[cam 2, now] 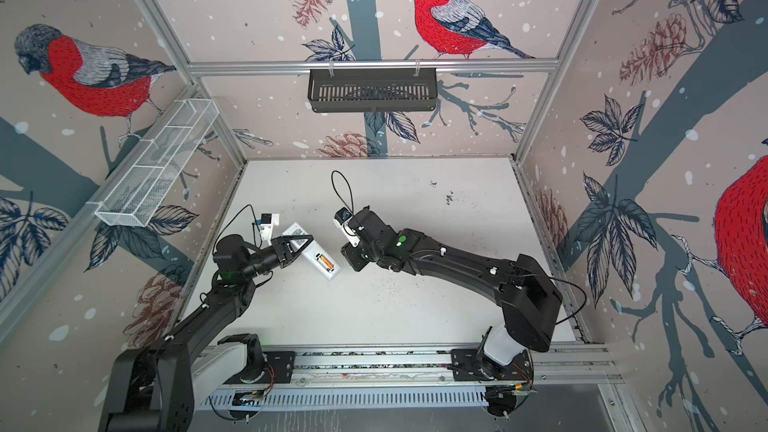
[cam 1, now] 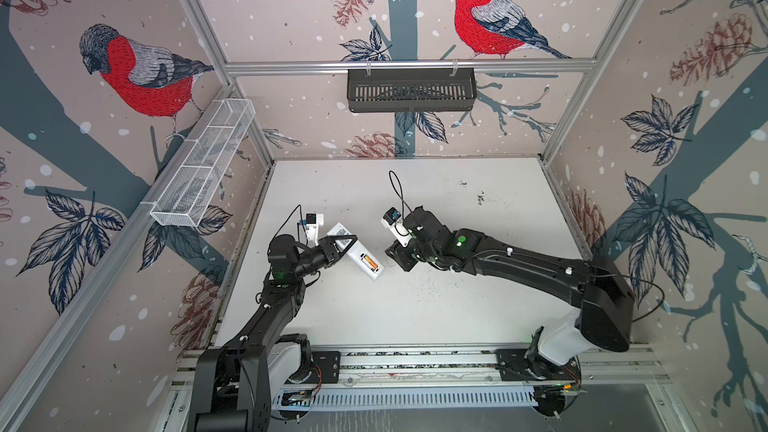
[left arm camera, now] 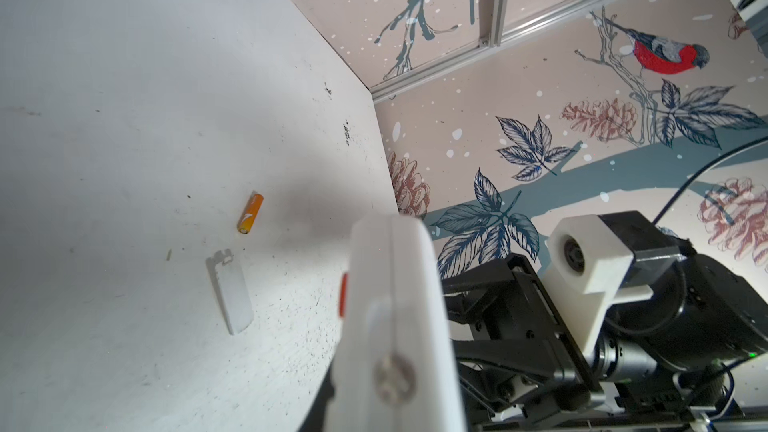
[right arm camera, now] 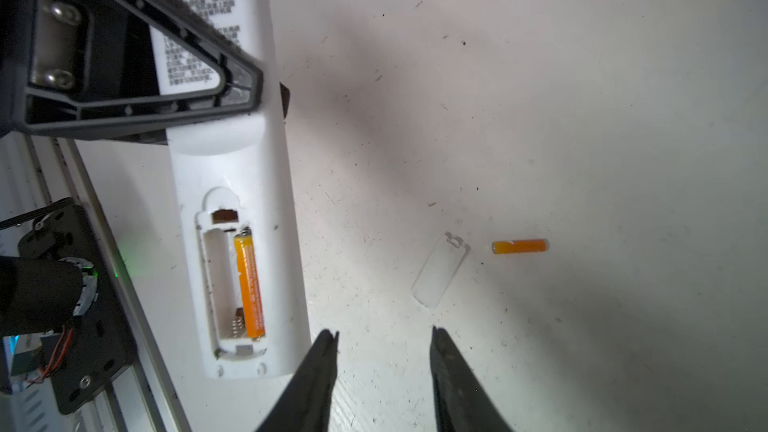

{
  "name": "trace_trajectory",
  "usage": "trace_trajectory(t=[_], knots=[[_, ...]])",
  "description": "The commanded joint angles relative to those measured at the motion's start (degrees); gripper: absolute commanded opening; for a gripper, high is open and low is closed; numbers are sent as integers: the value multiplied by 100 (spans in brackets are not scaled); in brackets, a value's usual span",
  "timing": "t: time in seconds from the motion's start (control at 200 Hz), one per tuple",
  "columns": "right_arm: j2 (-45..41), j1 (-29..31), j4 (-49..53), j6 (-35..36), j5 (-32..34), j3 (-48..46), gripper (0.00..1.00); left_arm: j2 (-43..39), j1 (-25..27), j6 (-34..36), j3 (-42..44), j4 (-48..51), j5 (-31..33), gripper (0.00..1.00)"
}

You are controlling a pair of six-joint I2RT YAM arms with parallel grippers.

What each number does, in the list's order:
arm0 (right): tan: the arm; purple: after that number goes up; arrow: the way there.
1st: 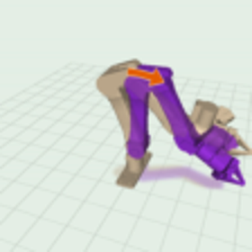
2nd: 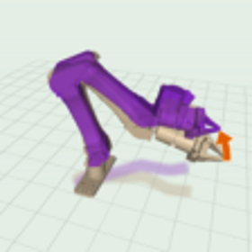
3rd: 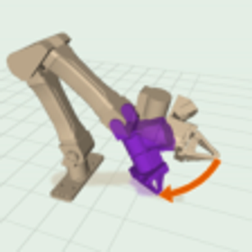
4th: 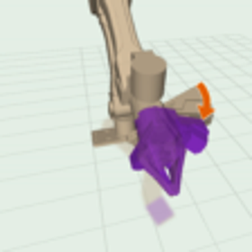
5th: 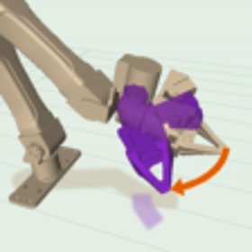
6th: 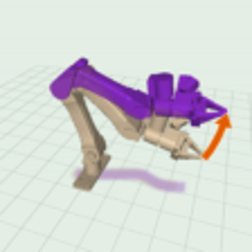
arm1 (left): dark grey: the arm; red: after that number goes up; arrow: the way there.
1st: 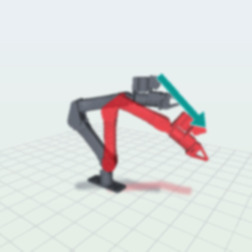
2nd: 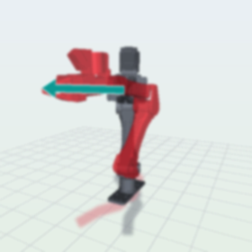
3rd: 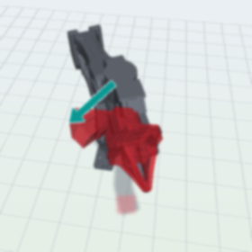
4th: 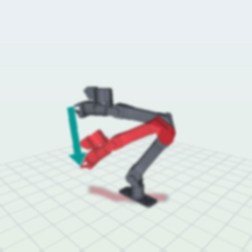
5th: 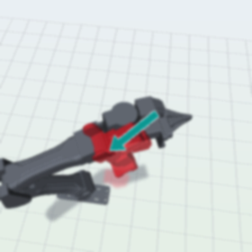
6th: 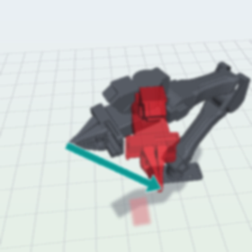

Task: Load the batteries into the remote control
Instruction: 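Open the right gripper and lift it off the seated battery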

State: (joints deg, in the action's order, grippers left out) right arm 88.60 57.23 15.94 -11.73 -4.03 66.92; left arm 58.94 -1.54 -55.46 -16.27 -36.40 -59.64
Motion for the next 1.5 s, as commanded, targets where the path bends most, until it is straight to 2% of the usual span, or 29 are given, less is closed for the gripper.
trace_trajectory(t=[0.0,0.07,0.165,0.28,0.48,0.715,0.886,1.171,1.326,1.396,1.496], knots=[[-241,-120,-167,150,-696,-185,51,-87,212,276,-126,-176,-206,0],[-350,-179,-195,225,-1140,-275,59,-150,394,456,-241,9,-224,0],[-451,-195,-163,325,-1476,-360,64,-215,503,608,-365,193,-280,0],[-518,-196,-207,358,-1860,-423,65,-323,534,684,-403,253,-314,0],[-447,-100,-246,338,-1933,-355,66,-372,563,783,-447,386,-294,0],[-115,48,-367,231,-1582,-150,64,-357,567,775,-438,380,-281,0],[124,63,-341,210,-1368,39,59,-348,570,774,-438,397,-277,0],[202,95,-285,232,-1076,26,40,-401,568,774,-429,432,-250,0],[211,130,-241,259,-892,31,37,-411,568,765,-420,441,-259,0],[207,121,-224,258,-851,29,38,-434,569,822,-441,542,-206,0],[158,46,-280,144,-800,23,50,-551,568,1401,-641,1558,291,0]])
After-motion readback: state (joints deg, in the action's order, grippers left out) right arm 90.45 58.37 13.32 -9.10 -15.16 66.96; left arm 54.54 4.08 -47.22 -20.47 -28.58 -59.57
